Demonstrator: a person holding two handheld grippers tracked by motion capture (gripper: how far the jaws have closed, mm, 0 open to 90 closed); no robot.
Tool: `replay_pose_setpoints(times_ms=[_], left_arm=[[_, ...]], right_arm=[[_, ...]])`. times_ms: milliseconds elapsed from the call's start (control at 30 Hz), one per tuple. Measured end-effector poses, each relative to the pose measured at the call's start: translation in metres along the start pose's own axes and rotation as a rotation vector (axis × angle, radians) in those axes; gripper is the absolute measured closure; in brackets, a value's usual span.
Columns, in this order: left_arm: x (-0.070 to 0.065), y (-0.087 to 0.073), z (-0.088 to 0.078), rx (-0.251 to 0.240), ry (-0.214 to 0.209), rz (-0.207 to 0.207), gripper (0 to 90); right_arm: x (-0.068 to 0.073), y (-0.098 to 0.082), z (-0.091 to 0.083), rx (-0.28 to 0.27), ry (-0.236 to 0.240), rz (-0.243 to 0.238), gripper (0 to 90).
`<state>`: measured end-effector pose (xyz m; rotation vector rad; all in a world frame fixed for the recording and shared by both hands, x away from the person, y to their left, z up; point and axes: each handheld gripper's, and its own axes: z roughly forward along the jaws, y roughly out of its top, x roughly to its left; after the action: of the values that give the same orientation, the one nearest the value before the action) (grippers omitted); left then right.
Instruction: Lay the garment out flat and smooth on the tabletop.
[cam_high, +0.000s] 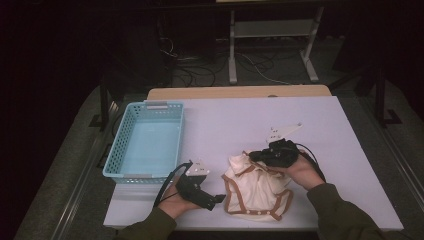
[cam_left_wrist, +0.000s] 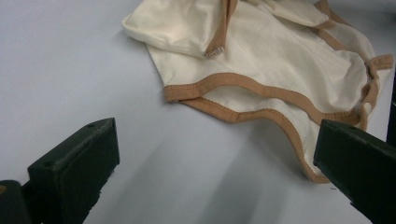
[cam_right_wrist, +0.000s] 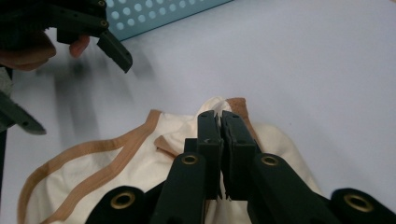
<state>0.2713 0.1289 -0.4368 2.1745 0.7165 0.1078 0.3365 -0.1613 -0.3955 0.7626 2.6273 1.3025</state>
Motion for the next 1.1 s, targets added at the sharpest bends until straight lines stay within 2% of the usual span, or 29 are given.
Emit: replay_pose_setpoints(times_ms=[333, 500, 600, 700, 1000, 1100], left_arm=[[0.000, 0.000, 0.000, -0.009, 0.002, -0.007, 0.0], [0.000, 0.000, -0.001, -0.005, 0.002, -0.003, 0.0], [-0.001, 0.000, -0.001, -0.010, 0.003, -0.017, 0.0], [0.000, 0.001, -0.001, -0.012, 0.003, -0.018, 0.0], [0.000, 0.001, -0.002, -0.012, 0.003, -0.010, 0.0], [0.000, 0.001, -0.002, -0.008, 0.002, -0.006, 0.0]], right_arm=[[-0.006, 0.020, 0.011, -0.019, -0.024, 0.004, 85.8], [-0.010, 0.030, 0.020, -0.036, -0.027, 0.004, 85.8], [-0.013, 0.037, 0.028, -0.037, -0.029, -0.002, 85.8], [-0.016, 0.042, 0.034, -0.050, -0.032, 0.012, 85.8], [-0.025, 0.054, 0.054, -0.030, -0.042, 0.035, 85.8], [-0.031, 0.058, 0.066, -0.009, -0.054, 0.053, 85.8]])
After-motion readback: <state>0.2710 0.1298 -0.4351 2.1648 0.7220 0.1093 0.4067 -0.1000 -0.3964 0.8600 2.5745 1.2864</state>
